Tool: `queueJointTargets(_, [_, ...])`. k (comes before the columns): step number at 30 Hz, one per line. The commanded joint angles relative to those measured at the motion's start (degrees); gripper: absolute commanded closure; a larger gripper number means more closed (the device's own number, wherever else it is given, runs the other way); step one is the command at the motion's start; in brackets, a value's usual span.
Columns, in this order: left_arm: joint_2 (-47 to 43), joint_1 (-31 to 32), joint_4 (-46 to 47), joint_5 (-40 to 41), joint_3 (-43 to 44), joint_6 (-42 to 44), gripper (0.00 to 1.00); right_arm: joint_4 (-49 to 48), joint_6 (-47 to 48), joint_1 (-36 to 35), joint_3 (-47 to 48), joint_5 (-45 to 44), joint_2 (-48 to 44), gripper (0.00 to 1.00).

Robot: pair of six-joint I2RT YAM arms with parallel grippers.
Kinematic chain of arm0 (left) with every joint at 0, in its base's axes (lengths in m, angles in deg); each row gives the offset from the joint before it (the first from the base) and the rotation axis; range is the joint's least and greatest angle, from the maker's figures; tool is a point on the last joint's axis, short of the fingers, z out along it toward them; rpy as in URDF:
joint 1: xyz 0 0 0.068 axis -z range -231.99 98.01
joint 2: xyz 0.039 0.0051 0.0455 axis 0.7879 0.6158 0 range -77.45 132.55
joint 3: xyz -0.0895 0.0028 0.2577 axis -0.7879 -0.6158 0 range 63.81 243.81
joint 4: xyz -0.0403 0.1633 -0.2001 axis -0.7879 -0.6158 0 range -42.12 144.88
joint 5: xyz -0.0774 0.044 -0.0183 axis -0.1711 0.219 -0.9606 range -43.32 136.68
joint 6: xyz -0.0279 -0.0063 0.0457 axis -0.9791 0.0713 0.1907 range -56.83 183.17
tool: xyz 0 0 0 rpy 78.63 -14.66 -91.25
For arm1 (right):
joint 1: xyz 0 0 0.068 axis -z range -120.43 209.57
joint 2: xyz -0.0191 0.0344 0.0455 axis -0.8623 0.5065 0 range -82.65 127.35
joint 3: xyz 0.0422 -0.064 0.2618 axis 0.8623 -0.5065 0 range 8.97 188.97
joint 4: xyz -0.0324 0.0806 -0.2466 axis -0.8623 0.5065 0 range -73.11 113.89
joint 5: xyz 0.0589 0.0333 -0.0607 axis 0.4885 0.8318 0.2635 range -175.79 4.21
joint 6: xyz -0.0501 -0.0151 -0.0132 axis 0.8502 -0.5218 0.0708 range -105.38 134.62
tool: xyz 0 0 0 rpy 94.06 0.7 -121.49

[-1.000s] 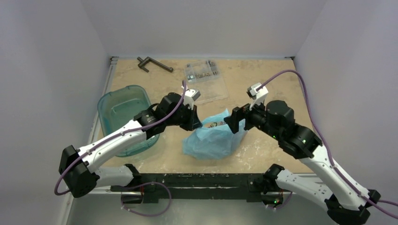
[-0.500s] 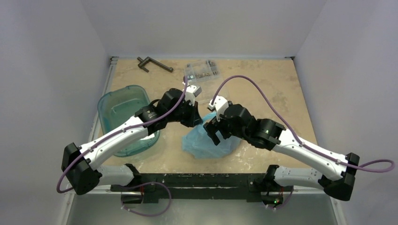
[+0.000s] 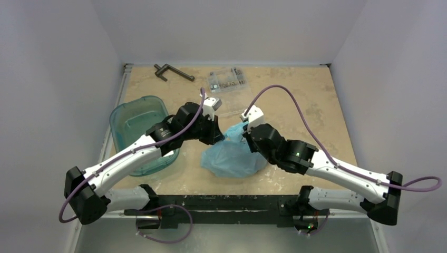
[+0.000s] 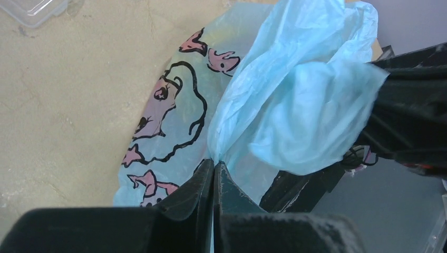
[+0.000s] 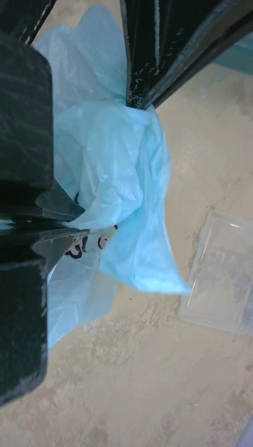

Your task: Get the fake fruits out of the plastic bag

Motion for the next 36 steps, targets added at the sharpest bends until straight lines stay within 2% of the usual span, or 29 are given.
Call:
queueJointTargets(1, [-4.82,-0.82,1.27,1.73,-2.81,-1.81,1.0,-10.51,-7.98,-0.07,-2.65,-2.47,-6.58,1.0])
queueJointTargets(3, [-5.49,-1.09,1.5,0.45,-3.59,-2.02,0.97,-13.33,-8.67,-0.05,-4.39,-0.26,-8.96,1.0])
queueJointTargets(9, [-5.8,-1.24,0.86,-3.46,-2.15,-0.21,0.47,-15.35,-9.14,-0.05,-6.06,3.03,-11.42,1.0])
queueJointTargets(12, [-4.72,-1.32,-0.95,-3.81,1.41,2.63,0.33,-14.98,-9.65,-0.05,-6.24,3.3,-11.61,1.0])
queueJointTargets(20, [5.18,-1.24,-9.48,-2.59,15.62,12.57,0.25,-14.85,-10.12,-0.06,-6.55,3.67,-12.97,1.0])
queueJointTargets(22, [7.82,-1.11,-10.93,-3.0,18.2,14.56,0.18,-14.63,-10.3,-0.05,-6.54,3.46,-13.17,1.0])
queueJointTargets(24, [9.93,-1.15,-11.63,-4.94,19.71,16.08,0.15,-14.47,-10.58,-0.05,-6.54,3.23,-13.5,1.0])
queueJointTargets(26, [11.61,-1.14,-10.83,-7.23,20.06,17.19,0.03,-14.63,-10.78,-0.04,-6.75,3.27,-13.81,1.0])
queueJointTargets(27, [12.55,-1.15,-10.89,-7.39,20.46,17.43,0.0,-14.7,-10.81,-0.05,-6.85,3.2,-13.9,1.0])
queueJointTargets(33, [17.72,-1.15,-8.98,-5.81,22.2,16.47,0.01,-15.0,-11.03,-0.05,-7.17,2.99,-14.18,1.0])
queueJointTargets(36, [20.36,-1.15,-8.3,-2.17,23.58,15.67,0.11,-15.36,-11.26,-0.05,-7.52,2.94,-14.28,1.0])
